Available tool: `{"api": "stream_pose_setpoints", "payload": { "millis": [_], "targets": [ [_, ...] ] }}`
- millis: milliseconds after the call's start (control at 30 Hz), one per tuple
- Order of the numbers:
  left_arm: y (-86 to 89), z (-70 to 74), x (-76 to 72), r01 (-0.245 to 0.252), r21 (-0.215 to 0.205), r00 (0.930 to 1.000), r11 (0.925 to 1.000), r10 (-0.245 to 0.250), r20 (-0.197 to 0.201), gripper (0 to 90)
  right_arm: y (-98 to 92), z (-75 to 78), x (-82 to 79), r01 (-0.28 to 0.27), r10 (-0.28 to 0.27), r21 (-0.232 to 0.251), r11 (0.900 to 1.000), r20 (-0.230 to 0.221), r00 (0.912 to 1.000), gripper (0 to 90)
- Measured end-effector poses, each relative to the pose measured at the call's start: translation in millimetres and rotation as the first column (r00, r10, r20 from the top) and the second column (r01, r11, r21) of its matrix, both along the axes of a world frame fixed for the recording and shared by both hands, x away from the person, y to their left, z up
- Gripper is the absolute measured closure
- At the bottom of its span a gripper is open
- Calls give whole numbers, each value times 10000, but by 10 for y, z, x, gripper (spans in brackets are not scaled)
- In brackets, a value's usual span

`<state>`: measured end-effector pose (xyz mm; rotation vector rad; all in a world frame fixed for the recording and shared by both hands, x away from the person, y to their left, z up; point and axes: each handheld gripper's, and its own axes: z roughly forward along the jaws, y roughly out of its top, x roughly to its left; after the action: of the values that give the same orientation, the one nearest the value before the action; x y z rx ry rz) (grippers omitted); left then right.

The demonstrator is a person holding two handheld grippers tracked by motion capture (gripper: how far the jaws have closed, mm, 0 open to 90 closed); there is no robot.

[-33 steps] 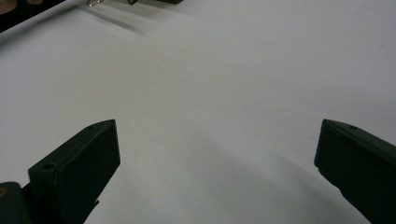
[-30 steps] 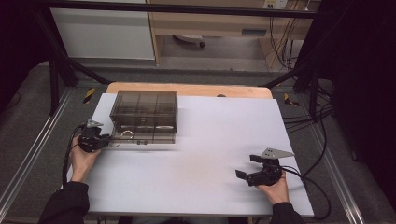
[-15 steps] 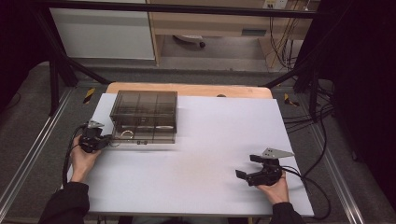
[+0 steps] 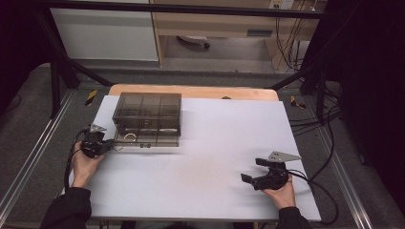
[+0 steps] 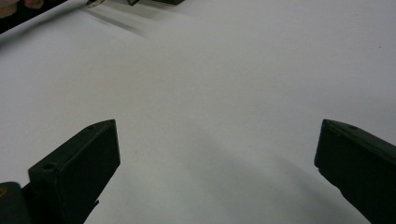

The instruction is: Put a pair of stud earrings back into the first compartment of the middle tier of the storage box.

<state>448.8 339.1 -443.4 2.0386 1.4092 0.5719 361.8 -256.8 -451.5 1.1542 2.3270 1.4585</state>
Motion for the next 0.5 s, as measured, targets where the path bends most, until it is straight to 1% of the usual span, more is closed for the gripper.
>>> {"api": "stream_pose_setpoints", "payload": {
  "millis": [167,200,300,400,500],
  "targets": [
    [9,6,-12,-137,-112,9999,9998,136,-48,858,1,-1,1,5,-5,7,10000,5,10000,7],
    [14,17,-24,-214,-77,9998,9997,214,27,859,0,0,0,1,-1,9,10000,-4,10000,7],
    [20,32,-36,-279,-87,9996,9996,280,73,858,-1,2,0,3,-3,16,10000,13,10000,7],
    [35,56,-57,-351,-274,9993,9990,354,128,859,0,0,1,-4,4,-1,10000,-4,10000,7],
    [40,68,-72,-385,-311,9991,9988,390,139,859,-1,1,1,-1,1,-3,10000,2,10000,7]
  ]
}}
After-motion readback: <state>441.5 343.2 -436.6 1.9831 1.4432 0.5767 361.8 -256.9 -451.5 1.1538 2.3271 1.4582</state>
